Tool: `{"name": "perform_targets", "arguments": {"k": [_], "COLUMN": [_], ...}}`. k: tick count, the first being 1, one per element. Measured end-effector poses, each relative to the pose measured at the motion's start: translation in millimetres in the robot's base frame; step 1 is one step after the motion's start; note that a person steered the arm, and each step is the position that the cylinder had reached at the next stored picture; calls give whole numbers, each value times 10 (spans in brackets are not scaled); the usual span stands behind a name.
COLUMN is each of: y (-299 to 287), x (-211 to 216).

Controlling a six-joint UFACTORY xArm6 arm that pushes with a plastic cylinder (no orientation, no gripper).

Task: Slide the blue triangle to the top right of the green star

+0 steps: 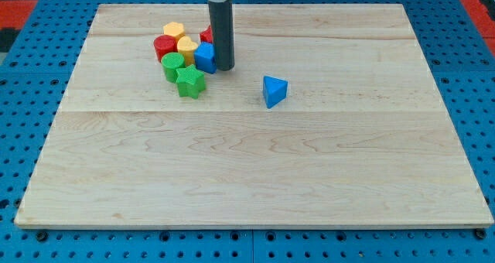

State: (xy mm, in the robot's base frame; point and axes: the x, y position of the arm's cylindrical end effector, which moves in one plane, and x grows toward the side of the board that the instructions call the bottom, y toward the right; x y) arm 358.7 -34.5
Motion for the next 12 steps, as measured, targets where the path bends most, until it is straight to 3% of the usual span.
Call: {"name": "perform_targets", "arguments": {"k": [1, 2, 3, 4, 6, 8, 9, 10, 12], "y": [701, 1634, 1901, 1550, 759, 546, 373, 163, 700], "x": [330, 330, 625, 778, 526, 381, 598, 557, 406]}}
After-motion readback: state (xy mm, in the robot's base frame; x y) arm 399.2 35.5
